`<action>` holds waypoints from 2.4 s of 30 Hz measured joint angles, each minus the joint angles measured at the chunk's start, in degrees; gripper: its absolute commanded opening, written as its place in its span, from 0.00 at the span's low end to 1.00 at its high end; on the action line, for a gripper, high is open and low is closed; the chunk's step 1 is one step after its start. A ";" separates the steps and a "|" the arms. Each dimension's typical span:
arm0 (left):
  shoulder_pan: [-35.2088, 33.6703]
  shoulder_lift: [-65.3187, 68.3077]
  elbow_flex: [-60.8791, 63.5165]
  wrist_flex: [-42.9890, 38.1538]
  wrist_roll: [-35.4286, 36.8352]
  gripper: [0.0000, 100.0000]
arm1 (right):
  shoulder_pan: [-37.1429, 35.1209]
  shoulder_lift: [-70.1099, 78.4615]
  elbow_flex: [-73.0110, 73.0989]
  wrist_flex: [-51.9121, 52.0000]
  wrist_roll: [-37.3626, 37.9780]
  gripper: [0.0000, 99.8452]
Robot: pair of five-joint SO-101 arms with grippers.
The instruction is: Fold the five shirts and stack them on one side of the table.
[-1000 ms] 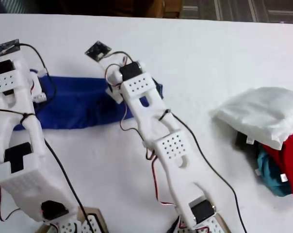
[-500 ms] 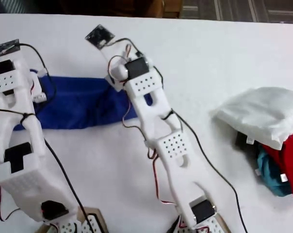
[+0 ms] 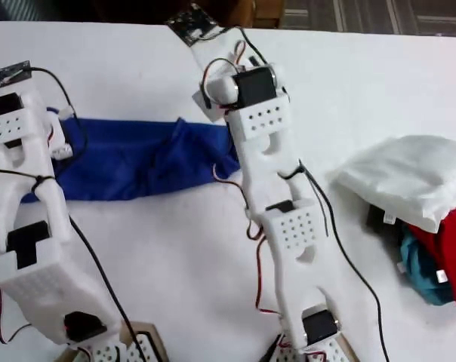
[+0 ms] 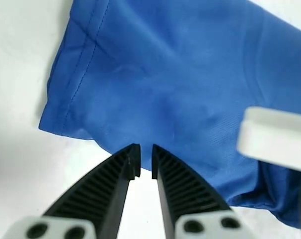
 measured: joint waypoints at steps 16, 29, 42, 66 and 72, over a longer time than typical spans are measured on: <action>0.09 0.00 0.00 0.00 0.00 0.07 | -6.42 -3.08 32.09 -4.31 0.35 0.02; 0.09 0.00 0.18 0.00 0.00 0.07 | -1.23 7.38 29.27 -11.60 0.26 0.02; -0.18 0.00 0.18 0.00 0.00 0.07 | -8.09 7.82 5.80 -0.18 0.35 0.02; -14.68 0.00 0.18 -1.23 -4.66 0.07 | -19.52 23.47 2.64 -8.62 -2.99 0.02; -14.59 0.00 0.18 -1.23 -5.10 0.07 | -17.58 21.01 2.64 -6.95 -2.99 0.02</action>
